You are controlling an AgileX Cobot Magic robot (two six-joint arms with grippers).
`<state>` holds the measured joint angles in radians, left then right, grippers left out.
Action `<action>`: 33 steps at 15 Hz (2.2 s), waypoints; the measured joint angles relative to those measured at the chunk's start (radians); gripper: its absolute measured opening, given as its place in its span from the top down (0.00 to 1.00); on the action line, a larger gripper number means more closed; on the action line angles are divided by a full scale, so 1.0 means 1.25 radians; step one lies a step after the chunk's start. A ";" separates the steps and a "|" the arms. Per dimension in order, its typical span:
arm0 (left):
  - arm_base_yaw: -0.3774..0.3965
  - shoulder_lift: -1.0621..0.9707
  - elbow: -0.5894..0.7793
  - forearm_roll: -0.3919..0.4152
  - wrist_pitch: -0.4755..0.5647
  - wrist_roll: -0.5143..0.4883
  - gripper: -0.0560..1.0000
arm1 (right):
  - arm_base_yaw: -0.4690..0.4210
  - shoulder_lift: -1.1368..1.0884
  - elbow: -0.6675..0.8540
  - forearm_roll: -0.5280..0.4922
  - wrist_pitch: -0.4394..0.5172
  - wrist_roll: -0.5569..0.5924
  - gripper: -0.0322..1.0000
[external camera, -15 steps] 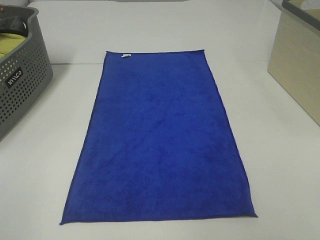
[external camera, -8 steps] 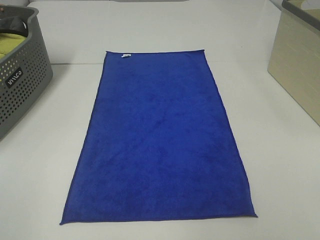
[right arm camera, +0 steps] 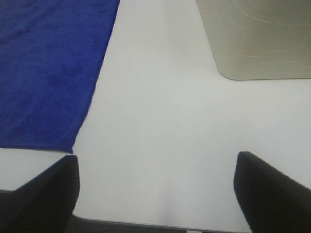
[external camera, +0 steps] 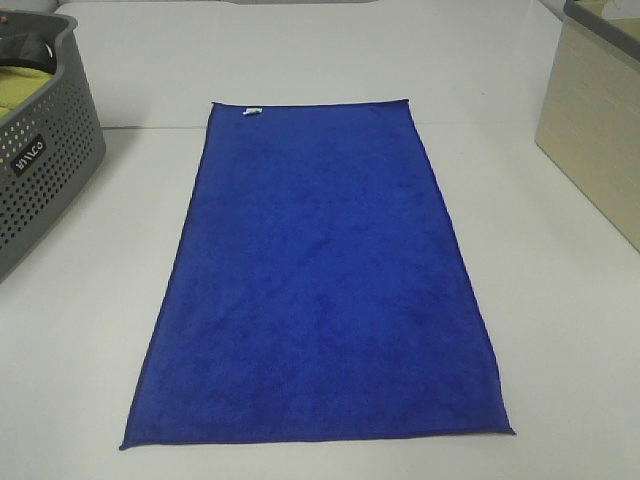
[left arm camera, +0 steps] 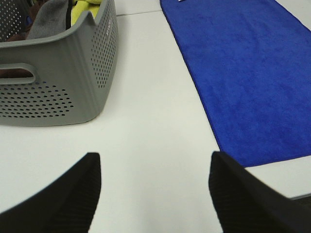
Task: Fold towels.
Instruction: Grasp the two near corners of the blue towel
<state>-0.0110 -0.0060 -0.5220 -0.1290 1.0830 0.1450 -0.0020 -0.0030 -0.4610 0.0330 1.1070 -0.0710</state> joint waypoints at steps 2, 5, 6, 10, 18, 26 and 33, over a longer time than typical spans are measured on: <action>0.000 0.000 0.000 0.000 0.000 0.000 0.36 | 0.000 0.000 0.000 0.000 0.000 0.000 0.16; 0.000 0.000 0.000 -0.007 0.000 0.000 0.36 | 0.000 0.000 0.000 0.000 0.000 0.000 0.16; 0.000 0.000 0.000 -0.009 0.000 0.000 0.36 | 0.000 0.000 0.000 0.000 0.000 0.000 0.16; 0.000 0.000 0.000 -0.009 0.000 0.000 0.36 | 0.000 0.000 0.000 0.000 0.000 0.000 0.16; 0.000 0.054 -0.015 -0.048 -0.099 -0.005 0.36 | 0.000 0.025 -0.006 0.017 -0.018 0.000 0.18; 0.000 0.279 0.045 -0.312 -0.273 -0.072 0.36 | 0.000 0.382 -0.014 0.074 -0.155 0.000 0.22; 0.000 0.670 0.047 -0.438 -0.303 0.036 0.36 | 0.000 0.833 -0.015 0.230 -0.227 -0.035 0.23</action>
<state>-0.0110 0.8310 -0.4630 -0.6770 0.7040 0.1900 -0.0020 1.0380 -0.4800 0.3200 0.8230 -0.1150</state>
